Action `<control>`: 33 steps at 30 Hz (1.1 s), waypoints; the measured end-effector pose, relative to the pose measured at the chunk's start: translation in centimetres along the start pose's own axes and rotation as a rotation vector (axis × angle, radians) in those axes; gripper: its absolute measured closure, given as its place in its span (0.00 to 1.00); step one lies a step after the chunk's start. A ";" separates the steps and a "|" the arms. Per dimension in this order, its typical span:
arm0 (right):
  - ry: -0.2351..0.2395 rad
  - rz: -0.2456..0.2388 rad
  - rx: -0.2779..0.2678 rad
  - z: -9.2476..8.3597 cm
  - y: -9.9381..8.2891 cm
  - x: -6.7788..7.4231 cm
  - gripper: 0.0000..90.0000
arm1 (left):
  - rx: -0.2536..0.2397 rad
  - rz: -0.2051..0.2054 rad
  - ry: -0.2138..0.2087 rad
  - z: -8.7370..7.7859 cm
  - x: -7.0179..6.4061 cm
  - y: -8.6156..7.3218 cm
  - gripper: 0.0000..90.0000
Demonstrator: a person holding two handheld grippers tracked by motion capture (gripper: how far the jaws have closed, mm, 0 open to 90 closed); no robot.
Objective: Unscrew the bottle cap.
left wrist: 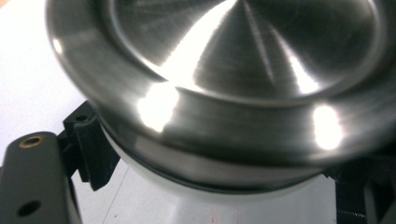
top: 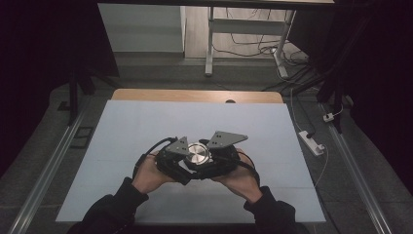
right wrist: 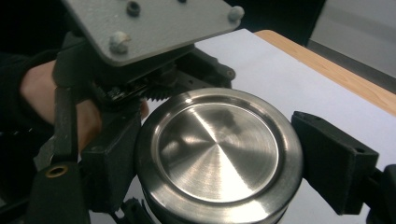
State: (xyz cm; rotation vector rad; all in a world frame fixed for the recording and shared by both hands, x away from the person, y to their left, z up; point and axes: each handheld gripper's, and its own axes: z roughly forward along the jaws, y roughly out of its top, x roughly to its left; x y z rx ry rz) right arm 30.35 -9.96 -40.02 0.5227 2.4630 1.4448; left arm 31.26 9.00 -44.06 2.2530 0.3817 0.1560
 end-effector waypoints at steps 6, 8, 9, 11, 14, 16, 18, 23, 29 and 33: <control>0.133 -0.048 -0.020 -0.6 0.1 -0.6 0.22 | -0.012 0.057 -0.087 -0.5 -0.2 0.1 0.17; 0.202 -0.069 -0.021 -0.8 0.1 -0.9 0.22 | -0.012 0.091 -0.130 -0.7 -0.3 0.1 0.17; 0.246 -0.083 -0.025 -0.9 0.1 -1.2 0.22 | -0.016 0.109 -0.156 -0.7 -0.4 0.1 0.17; 0.348 -0.110 -0.031 -1.1 0.0 -1.6 0.21 | -0.029 0.141 -0.220 -0.7 -0.7 0.0 0.17; 0.459 -0.129 -0.049 -1.1 -0.3 -1.8 0.21 | -0.037 0.159 -0.252 -0.6 -1.0 0.1 0.17; 0.424 -0.120 -0.042 -1.3 -0.2 -1.8 0.14 | -0.040 0.142 -0.220 -0.8 -0.9 0.1 0.17; 0.333 -0.080 -0.030 -1.6 0.2 -1.9 0.05 | -0.040 0.109 -0.156 -1.1 -0.7 0.2 0.17; 0.135 0.022 -0.014 -2.6 1.0 -1.4 0.00 | -0.018 0.034 0.013 -1.3 -0.3 0.0 0.17; -0.046 -0.042 0.033 -1.0 1.3 1.6 0.07 | -0.017 -0.009 0.063 -0.9 -0.5 0.2 0.17; -0.119 -0.093 0.008 -0.7 1.2 2.4 0.20 | -0.017 0.017 0.032 -1.1 -0.9 0.4 0.17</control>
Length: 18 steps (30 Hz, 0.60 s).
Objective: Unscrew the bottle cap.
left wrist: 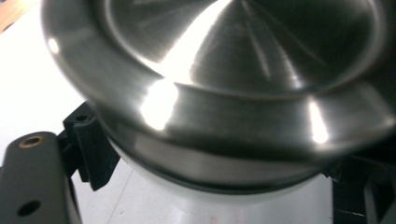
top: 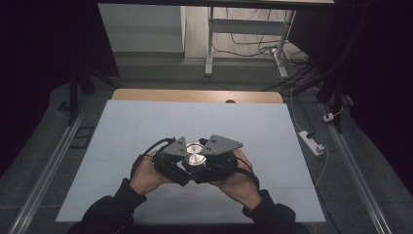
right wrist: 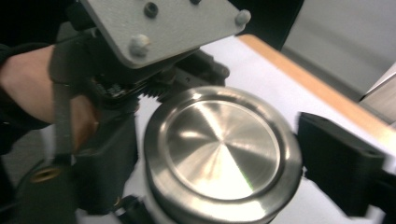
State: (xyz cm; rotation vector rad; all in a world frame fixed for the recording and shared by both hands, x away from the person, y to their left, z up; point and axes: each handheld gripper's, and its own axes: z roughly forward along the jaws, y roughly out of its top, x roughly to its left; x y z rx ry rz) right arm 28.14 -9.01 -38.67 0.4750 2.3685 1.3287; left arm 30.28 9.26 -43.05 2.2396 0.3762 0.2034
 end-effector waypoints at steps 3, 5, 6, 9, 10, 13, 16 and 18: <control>0.069 0.007 -0.017 -0.5 0.0 -0.5 0.22 | -0.009 0.032 -0.057 -0.3 0.0 0.0 0.17; 0.155 0.013 -0.044 -0.9 -0.1 -1.2 0.22 | -0.028 0.043 -0.120 -0.5 0.0 0.0 0.17; 0.195 0.014 -0.056 -1.1 -0.2 -1.4 0.22 | -0.033 0.054 -0.144 -0.6 0.0 0.0 0.17; 0.301 -0.018 -0.077 -1.5 -0.3 -2.0 0.22 | -0.039 0.091 -0.203 -0.8 -0.3 0.1 0.17; 0.337 -0.030 -0.084 -1.6 -0.3 -2.2 0.22 | -0.046 0.107 -0.229 -0.8 -0.4 0.1 0.17; 0.439 -0.057 -0.094 -1.9 -0.4 -2.6 0.21 | -0.045 0.134 -0.263 -0.9 -0.7 0.3 0.17; 0.381 -0.074 -0.092 -2.1 -0.3 -2.4 0.13 | -0.035 0.115 -0.207 -1.2 -0.7 0.6 0.17; 0.316 -0.049 -0.086 -2.2 -0.1 -2.4 0.12 | -0.029 0.080 -0.147 -1.4 -0.5 0.6 0.17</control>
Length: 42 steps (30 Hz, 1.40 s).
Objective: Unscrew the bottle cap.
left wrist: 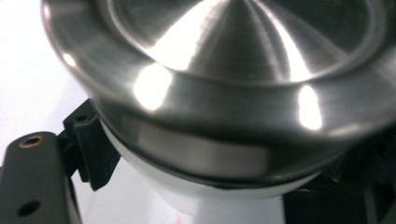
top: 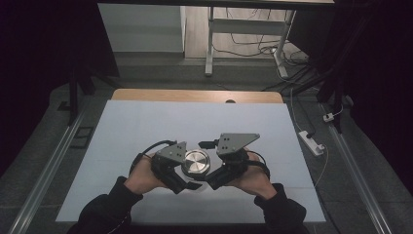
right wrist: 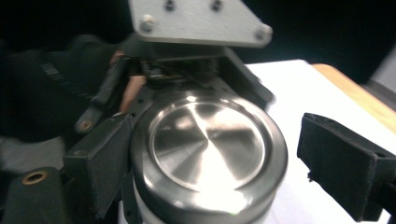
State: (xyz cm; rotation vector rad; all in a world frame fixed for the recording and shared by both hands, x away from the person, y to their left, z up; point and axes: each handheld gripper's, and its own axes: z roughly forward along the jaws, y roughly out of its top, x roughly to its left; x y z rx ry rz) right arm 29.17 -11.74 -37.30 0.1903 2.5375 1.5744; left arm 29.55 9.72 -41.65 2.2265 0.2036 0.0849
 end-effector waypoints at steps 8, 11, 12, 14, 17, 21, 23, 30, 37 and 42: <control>-0.152 0.038 0.040 1.4 0.1 0.8 0.15 | -0.009 -0.082 0.090 -0.9 0.8 -0.4 0.17; -0.167 0.038 0.034 1.9 0.0 1.0 0.17 | -0.003 -0.066 0.082 -0.8 0.6 -0.4 0.17; -0.158 0.046 0.024 1.9 -0.1 1.0 0.18 | 0.000 -0.059 0.081 -0.8 0.5 -0.3 0.17; -0.143 0.058 0.005 1.9 -0.1 0.9 0.19 | -0.003 -0.047 0.069 -0.7 0.4 -0.3 0.17; -0.113 0.056 -0.003 1.5 0.0 0.8 0.19 | -0.017 -0.046 0.050 -0.8 0.3 -0.2 0.17; -0.086 0.057 0.000 0.9 0.0 0.4 0.20 | -0.024 -0.045 0.057 -1.0 0.4 -0.1 0.17; -0.072 0.052 0.010 0.6 -0.1 0.2 0.21 | -0.022 -0.041 0.057 -1.1 0.4 -0.2 0.17; -0.001 0.032 -0.010 -0.5 -0.3 -0.5 0.31 | -0.043 -0.042 0.040 -1.7 0.6 -0.5 0.17; -0.121 0.057 0.045 0.9 0.3 0.8 0.13 | -0.016 -0.077 0.119 -0.8 0.4 -0.2 0.17; -0.268 0.054 0.047 2.5 0.2 1.9 0.19 | 0.022 -0.058 0.140 0.3 -0.3 0.1 0.17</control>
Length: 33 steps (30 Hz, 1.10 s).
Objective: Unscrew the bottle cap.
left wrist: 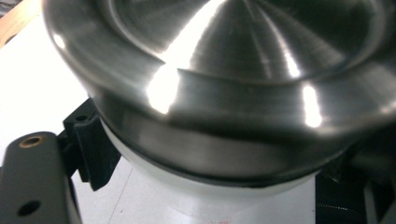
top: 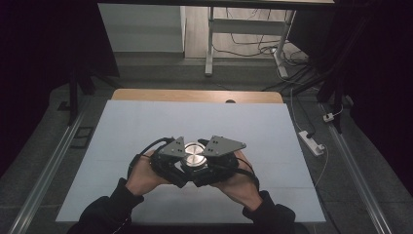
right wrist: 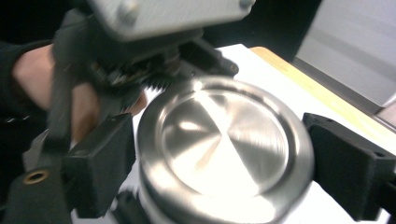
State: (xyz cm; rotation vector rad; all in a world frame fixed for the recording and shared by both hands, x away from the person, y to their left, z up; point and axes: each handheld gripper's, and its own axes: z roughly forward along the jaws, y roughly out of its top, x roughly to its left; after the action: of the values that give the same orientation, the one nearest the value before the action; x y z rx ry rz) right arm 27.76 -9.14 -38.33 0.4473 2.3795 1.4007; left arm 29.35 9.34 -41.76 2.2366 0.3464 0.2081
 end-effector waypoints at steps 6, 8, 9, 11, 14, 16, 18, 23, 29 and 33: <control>0.144 -0.045 -0.023 -0.7 -0.1 -0.7 0.20 | -0.022 0.065 -0.132 -0.5 0.1 -0.1 0.17; 0.236 -0.062 -0.038 -0.9 -0.2 -1.2 0.20 | -0.034 0.099 -0.191 -0.6 0.0 -0.2 0.17; 0.287 -0.075 -0.049 -1.1 -0.3 -1.4 0.20 | -0.043 0.114 -0.225 -0.6 -0.1 -0.2 0.17; 0.392 -0.094 -0.080 -1.2 -0.6 -1.9 0.20 | -0.054 0.140 -0.280 -0.5 -0.3 -0.1 0.17; 0.499 -0.082 -0.108 -1.2 -1.1 -2.5 0.18 | -0.056 0.140 -0.281 -0.3 -0.6 0.0 0.17; 0.458 -0.052 -0.086 -1.2 -0.9 -2.6 0.10 | -0.054 0.127 -0.240 -0.5 -0.5 0.1 0.17; 0.390 -0.019 -0.073 -1.5 -0.4 -2.5 0.08 | -0.047 0.095 -0.169 -0.6 -0.3 0.1 0.17; 0.174 -0.004 -0.042 -2.2 0.7 -1.2 0.08 | -0.047 0.008 -0.041 -0.4 0.1 -0.1 0.17; 0.010 -0.013 -0.020 -1.1 0.6 0.3 0.16 | -0.037 0.005 -0.027 -0.1 -0.1 0.0 0.17; 0.031 -0.014 -0.049 -1.4 0.5 0.1 0.21 | -0.039 0.029 -0.071 -0.4 -0.1 0.0 0.17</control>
State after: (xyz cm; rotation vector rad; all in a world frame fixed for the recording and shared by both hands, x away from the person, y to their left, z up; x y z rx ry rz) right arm 27.13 -9.91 -37.25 0.3975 2.3625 1.4668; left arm 29.16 9.55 -41.49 2.2049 0.2699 0.1485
